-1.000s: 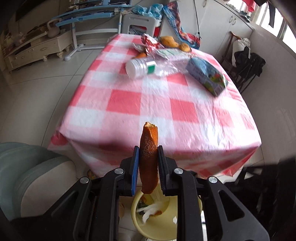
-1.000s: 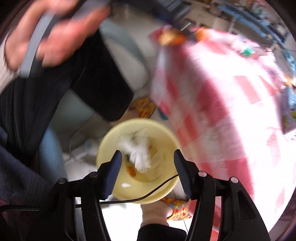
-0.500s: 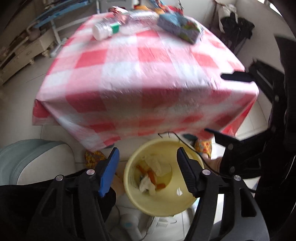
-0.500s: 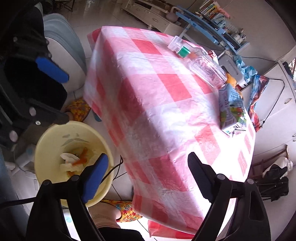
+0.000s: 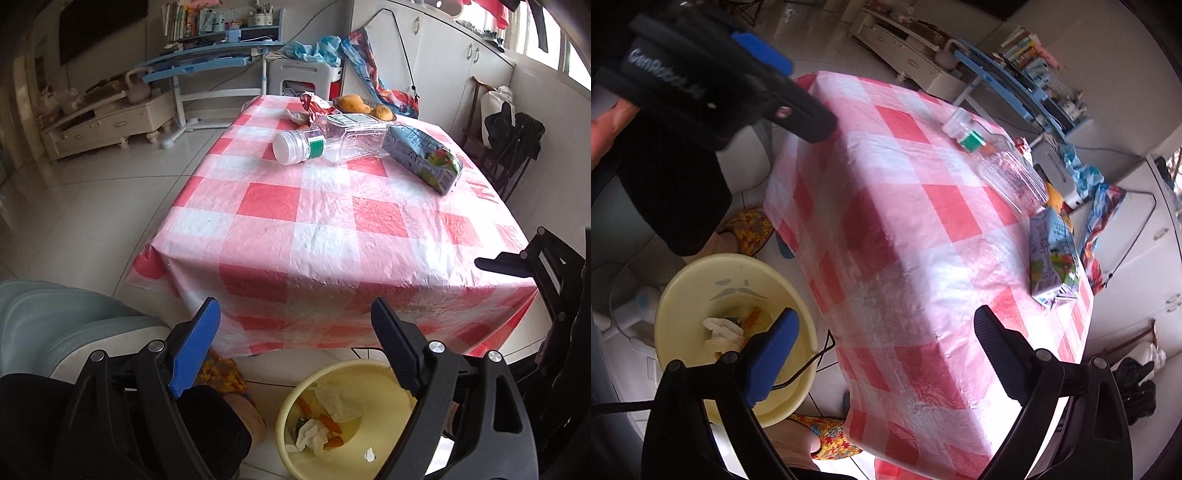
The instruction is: Collect trash
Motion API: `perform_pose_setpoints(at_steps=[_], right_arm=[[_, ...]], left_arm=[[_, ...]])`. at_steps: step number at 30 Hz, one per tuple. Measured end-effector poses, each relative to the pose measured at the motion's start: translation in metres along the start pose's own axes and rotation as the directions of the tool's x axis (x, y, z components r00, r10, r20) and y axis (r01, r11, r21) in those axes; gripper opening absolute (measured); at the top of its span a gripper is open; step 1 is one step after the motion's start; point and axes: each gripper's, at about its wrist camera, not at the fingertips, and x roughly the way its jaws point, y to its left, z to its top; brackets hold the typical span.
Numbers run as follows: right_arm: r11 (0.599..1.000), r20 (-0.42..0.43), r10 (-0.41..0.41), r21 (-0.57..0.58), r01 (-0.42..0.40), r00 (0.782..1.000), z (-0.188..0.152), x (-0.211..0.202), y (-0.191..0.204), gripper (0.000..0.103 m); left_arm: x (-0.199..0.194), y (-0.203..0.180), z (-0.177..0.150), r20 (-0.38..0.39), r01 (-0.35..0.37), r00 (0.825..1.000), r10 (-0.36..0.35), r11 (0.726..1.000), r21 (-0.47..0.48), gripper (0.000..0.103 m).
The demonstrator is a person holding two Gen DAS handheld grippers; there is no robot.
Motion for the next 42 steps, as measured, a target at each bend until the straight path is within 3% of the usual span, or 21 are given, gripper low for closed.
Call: perform_pose_setpoints(at_steps=[7,29,36,42], right_arm=[[1.0,-0.007,-0.003,-0.004,0.003,1.0,0.001,0.002,0.001,0.091],[0.999,-0.009,-0.018,-0.044,0.018,1.0,0.003,0.006,0.011,0.093],[0.998,-0.019,-0.058,-0.04,0.057,0.998,0.008,0.007,0.001,0.093],[0.996,-0.029,-0.085,-0.023,0.084,0.996,0.009,0.009,-0.022,0.093]], left_arm=[[-0.001,-0.006,-0.002,0.01,-0.026,1.0,0.026,0.999,0.044,0.081],[0.004,-0.006,0.0,-0.001,-0.007,1.0,0.007,1.0,0.026,0.083],[-0.005,-0.003,0.04,0.069,0.014,0.997,-0.017,0.999,0.045,0.084],[0.017,-0.012,0.096,0.094,0.023,0.995,-0.036,0.99,0.14,0.084]])
